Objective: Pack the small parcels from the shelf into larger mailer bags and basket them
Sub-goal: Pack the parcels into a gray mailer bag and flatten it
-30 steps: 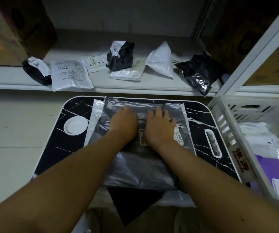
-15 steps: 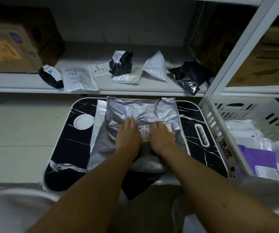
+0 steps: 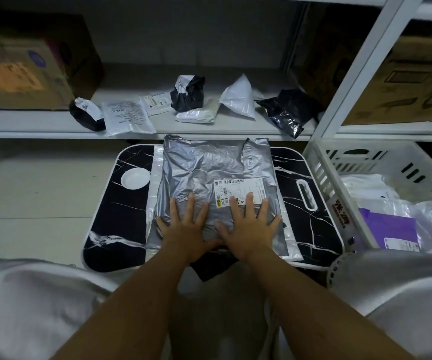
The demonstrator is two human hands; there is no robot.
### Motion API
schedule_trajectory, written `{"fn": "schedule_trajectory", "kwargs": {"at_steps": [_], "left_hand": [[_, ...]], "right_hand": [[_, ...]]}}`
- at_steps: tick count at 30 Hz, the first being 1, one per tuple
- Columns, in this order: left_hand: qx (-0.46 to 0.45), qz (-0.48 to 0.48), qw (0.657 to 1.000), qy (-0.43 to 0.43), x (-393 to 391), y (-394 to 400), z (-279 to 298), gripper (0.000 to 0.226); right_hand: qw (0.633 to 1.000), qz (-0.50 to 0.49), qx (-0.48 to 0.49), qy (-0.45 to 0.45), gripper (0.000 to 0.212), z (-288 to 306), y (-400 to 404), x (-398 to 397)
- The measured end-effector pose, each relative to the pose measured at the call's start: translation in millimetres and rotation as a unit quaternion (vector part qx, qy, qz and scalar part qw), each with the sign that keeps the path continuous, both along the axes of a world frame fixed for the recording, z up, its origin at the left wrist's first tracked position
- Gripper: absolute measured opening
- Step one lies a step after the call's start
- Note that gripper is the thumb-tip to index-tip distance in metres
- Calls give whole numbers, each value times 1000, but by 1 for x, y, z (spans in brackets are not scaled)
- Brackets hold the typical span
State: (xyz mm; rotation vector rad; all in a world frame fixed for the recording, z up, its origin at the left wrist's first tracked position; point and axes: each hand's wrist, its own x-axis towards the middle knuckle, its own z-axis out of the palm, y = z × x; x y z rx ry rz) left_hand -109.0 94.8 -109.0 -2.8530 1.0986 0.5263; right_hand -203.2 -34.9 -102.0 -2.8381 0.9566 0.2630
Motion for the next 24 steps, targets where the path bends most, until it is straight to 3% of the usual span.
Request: {"fn": "schedule_trajectory", "kwargs": {"at_steps": [8, 14, 18, 21, 24], "left_hand": [[-17, 15, 1000, -2, 1, 3, -4, 109], [-6, 99, 993, -63, 7, 3, 3, 75], [-13, 85, 982, -169, 12, -14, 22, 56], [-65, 16, 991, -120, 4, -12, 7, 55], [-47, 21, 997, -61, 2, -3, -13, 59]], "right_hand": [[1000, 11, 13, 14, 90, -1, -6, -1], [999, 8, 27, 16, 56, 9, -9, 6], [995, 62, -69, -25, 40, 19, -3, 26], [996, 82, -24, -14, 50, 6, 7, 20], [997, 77, -16, 6, 57, -4, 9, 14]]}}
